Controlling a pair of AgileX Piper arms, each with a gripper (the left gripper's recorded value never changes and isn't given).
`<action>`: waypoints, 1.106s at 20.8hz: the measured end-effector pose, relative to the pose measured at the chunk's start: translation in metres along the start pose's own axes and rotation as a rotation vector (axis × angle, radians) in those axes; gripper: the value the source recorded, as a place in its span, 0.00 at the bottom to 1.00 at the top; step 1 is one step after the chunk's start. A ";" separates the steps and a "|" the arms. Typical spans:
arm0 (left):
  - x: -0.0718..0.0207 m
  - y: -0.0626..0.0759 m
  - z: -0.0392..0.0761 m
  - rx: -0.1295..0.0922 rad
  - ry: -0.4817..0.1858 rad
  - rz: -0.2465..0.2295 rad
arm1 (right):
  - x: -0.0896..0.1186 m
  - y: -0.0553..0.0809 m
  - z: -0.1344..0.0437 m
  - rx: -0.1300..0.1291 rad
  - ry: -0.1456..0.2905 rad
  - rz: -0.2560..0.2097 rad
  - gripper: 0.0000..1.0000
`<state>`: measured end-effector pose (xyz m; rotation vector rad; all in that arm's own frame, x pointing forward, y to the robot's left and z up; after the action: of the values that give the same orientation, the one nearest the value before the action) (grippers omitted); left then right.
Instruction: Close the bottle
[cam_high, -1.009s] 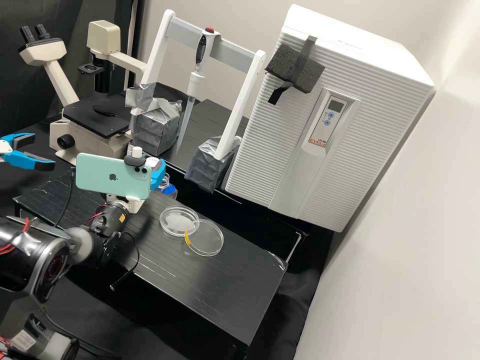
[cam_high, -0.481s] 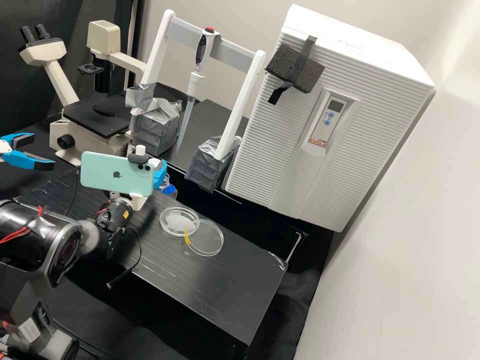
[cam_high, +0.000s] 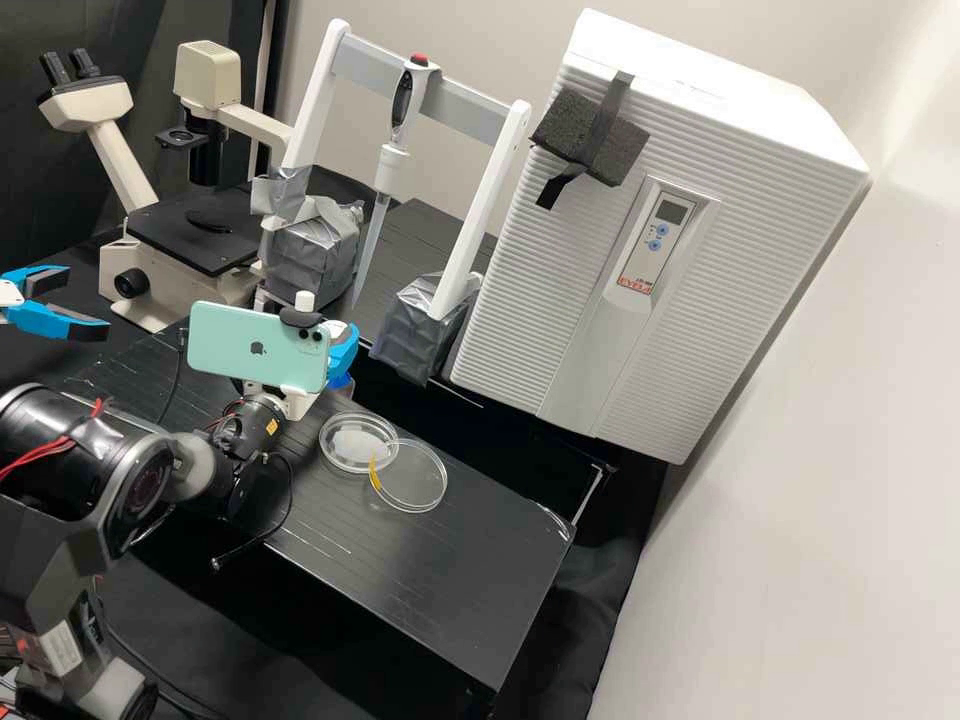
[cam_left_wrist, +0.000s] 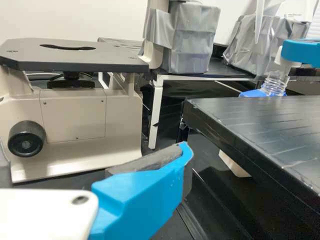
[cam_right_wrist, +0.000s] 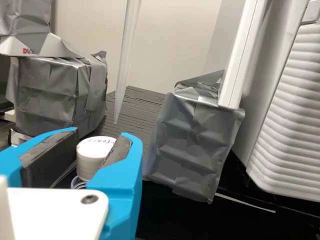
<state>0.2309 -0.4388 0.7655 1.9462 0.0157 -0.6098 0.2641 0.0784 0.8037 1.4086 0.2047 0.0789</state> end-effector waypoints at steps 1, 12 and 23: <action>0.0000 0.000 0.000 0.000 0.000 0.000 | 0.001 -0.001 0.001 0.000 -0.003 -0.004 0.00; 0.0016 0.002 0.000 0.006 -0.004 0.006 | 0.001 -0.002 0.000 0.002 0.000 -0.008 0.00; 0.0026 0.003 -0.001 0.009 -0.005 0.011 | 0.003 -0.010 0.000 0.005 0.000 -0.034 0.00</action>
<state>0.2343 -0.4405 0.7674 1.9520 -0.0004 -0.6085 0.2665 0.0779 0.7939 1.4098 0.2288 0.0504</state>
